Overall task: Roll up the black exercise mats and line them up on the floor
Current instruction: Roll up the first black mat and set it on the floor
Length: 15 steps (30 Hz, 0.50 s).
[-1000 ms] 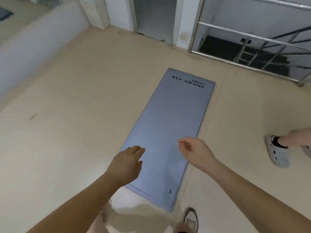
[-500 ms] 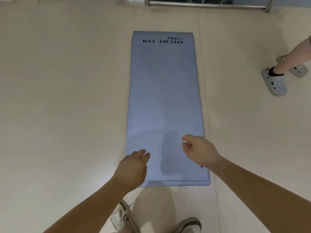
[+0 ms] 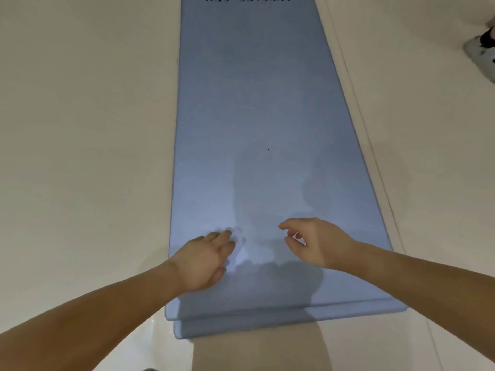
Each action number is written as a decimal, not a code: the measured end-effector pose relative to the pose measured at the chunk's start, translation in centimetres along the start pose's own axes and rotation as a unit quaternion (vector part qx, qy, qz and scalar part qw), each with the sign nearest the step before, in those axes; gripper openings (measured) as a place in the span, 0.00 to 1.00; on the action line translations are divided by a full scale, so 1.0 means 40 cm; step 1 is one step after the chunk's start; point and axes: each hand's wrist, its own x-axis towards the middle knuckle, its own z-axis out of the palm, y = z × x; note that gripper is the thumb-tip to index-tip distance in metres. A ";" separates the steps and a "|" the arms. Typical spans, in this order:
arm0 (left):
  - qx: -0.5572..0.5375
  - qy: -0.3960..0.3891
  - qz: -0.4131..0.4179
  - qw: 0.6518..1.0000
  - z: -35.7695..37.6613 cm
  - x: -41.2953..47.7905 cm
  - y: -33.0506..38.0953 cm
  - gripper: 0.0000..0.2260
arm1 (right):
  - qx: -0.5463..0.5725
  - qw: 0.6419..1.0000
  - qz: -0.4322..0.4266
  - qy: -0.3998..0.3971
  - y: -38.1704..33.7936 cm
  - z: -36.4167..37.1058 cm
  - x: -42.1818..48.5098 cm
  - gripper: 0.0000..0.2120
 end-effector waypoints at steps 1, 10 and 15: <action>-0.003 -0.026 -0.001 1.000 0.045 0.005 0.004 0.30 | -0.005 1.000 -0.008 -0.001 0.018 0.032 0.012 0.19; 0.002 -0.136 -0.043 0.990 0.193 -0.005 0.086 0.56 | 0.010 0.999 -0.015 -0.037 0.039 0.256 -0.018 0.27; 0.037 -0.139 -0.036 0.989 0.199 -0.013 0.108 0.55 | 0.011 0.998 0.015 -0.056 0.033 0.295 0.008 0.39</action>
